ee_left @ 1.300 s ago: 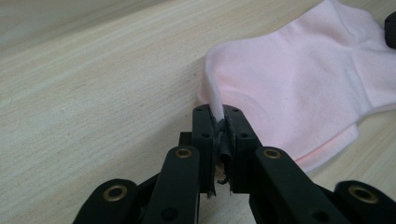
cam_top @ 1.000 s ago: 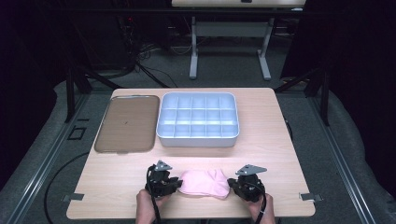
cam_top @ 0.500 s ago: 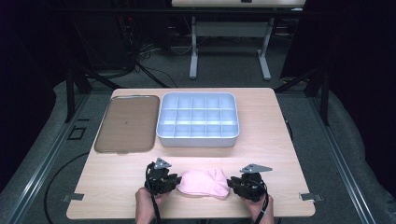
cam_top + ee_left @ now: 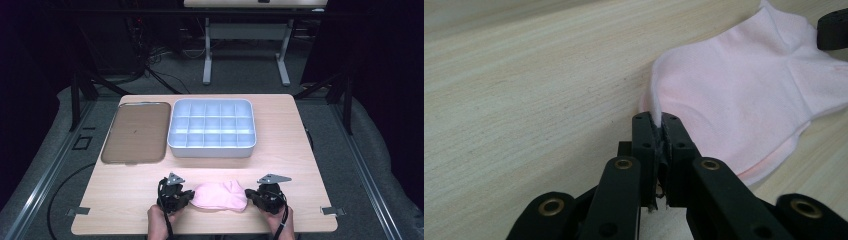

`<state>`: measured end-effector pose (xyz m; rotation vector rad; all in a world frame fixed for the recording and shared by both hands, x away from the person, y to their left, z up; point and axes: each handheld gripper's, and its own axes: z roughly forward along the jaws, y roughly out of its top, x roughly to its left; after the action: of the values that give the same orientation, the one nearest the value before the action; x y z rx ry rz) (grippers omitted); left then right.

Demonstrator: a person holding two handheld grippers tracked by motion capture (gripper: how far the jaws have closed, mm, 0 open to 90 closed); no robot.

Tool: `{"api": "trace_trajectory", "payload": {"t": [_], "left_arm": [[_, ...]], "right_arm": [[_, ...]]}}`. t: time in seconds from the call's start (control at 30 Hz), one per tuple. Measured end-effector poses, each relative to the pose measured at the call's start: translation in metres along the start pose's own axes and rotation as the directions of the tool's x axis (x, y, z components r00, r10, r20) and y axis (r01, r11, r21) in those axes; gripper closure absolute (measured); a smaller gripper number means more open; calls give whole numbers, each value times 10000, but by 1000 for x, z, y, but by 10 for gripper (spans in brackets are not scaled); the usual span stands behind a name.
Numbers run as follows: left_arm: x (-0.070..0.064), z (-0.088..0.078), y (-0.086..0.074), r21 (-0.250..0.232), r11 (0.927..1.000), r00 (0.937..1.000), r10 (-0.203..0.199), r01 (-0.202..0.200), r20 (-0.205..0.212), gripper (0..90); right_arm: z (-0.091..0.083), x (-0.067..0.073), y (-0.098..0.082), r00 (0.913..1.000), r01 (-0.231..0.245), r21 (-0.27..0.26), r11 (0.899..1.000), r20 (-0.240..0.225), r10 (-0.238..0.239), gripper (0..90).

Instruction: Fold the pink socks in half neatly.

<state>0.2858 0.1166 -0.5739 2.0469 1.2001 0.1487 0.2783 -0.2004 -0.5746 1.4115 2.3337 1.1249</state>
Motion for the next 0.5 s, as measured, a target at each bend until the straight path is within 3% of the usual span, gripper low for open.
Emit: {"api": "trace_trajectory", "payload": {"t": [0.5], "left_arm": [[-3, 2, 1, -97, 9999, 10000, 27, -27, 13, 863]], "right_arm": [[-21, 3, 12, 9997, 209, -323, 9993, -146, -214, 885]]}}
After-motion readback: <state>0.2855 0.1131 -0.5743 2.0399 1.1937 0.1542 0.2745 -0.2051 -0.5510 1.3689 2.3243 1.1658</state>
